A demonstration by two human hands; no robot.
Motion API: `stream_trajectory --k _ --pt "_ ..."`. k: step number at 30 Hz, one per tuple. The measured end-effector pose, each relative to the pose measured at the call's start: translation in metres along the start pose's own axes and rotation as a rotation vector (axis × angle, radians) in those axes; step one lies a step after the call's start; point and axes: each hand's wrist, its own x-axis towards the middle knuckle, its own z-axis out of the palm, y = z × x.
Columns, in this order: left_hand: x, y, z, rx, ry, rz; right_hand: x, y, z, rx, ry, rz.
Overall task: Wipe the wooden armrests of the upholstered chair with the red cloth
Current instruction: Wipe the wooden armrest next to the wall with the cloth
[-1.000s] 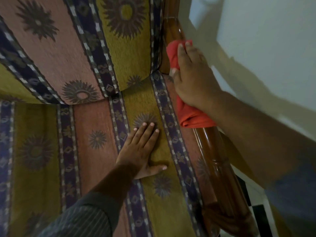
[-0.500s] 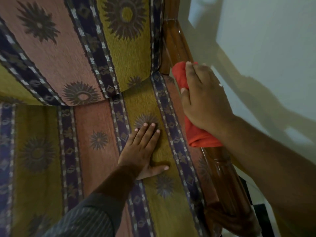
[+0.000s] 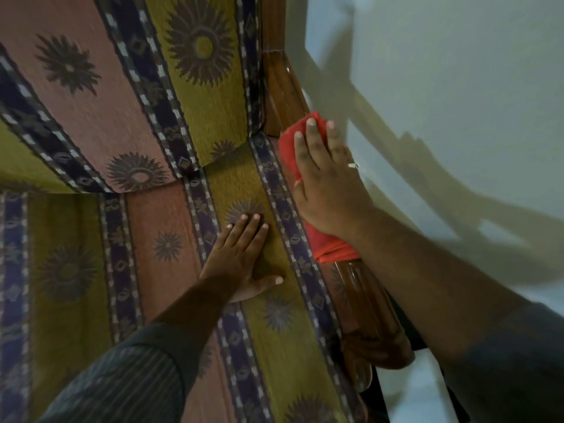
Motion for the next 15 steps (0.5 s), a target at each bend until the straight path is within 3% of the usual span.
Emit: stream_trajectory --k 2,5,7,10,15 --pt "0.001 0.013 -0.021 -0.256 -0.041 -0.1 -0.005 -0.002 -0.001 0.013 -0.005 0.0" --pt "0.005 0.049 -0.073 -1.146 0.12 -0.427 -0.016 -0.006 -0.007 0.054 -0.01 0.035" --pt "0.007 0.07 -0.104 -1.512 0.126 -0.526 -0.021 -0.01 -0.011 0.075 -0.01 0.059" --pt "0.011 0.09 -0.136 -1.668 0.114 -0.574 -0.021 -0.011 -0.012 0.071 -0.037 0.063" --pt "0.019 0.094 -0.144 -1.734 0.084 -0.65 -0.019 -0.006 -0.01 0.125 -0.048 0.052"
